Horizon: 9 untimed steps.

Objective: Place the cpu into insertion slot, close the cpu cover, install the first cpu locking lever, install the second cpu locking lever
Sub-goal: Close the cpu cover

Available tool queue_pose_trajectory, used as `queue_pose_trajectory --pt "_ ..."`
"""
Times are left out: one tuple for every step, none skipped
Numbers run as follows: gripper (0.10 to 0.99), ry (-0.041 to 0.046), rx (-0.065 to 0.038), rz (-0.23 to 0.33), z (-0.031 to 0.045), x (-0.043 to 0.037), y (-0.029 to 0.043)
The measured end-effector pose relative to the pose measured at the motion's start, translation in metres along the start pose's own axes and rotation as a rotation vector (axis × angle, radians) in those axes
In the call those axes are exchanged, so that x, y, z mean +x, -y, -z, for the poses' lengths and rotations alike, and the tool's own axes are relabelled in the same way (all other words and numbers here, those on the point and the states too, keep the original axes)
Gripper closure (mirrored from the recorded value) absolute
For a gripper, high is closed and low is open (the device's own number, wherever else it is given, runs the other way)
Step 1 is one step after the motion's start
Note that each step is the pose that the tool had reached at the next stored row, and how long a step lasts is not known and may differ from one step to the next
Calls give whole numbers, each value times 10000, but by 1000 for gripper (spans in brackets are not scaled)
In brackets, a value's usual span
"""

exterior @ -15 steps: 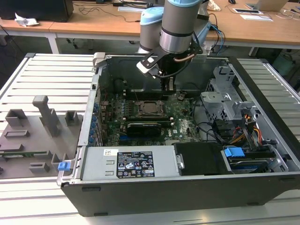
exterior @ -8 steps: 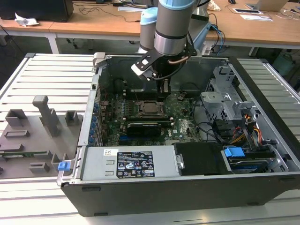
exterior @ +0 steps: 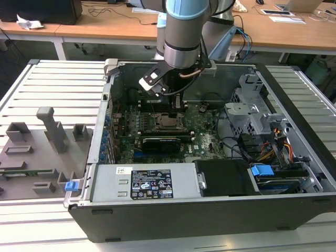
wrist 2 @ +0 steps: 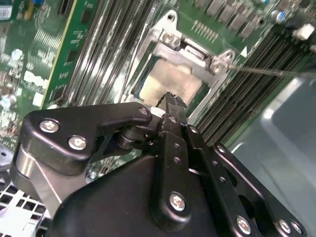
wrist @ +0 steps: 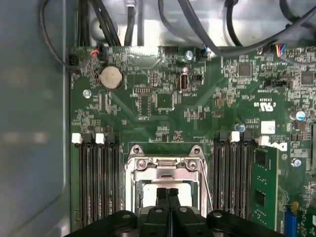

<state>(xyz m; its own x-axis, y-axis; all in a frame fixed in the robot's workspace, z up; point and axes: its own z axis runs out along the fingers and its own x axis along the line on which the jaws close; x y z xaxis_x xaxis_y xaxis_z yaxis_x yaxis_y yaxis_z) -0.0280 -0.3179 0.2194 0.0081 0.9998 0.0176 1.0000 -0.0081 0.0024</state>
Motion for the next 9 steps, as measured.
queue_pose_trajectory --pt "980 2 -26 1 -14 -2 75" --pt "980 1 -41 0 -21 -2 112" --pt "980 -1 -57 2 -25 -2 135" --pt "980 -1 -91 3 -34 -2 157" --pt "980 -1 -114 3 -40 -2 168" --pt "980 -2 -142 6 -49 -2 181" --pt "980 -2 -173 15 -60 -3 196" --pt "980 -5 -188 36 -68 -3 206" --pt "980 -14 -197 85 -76 -3 212"
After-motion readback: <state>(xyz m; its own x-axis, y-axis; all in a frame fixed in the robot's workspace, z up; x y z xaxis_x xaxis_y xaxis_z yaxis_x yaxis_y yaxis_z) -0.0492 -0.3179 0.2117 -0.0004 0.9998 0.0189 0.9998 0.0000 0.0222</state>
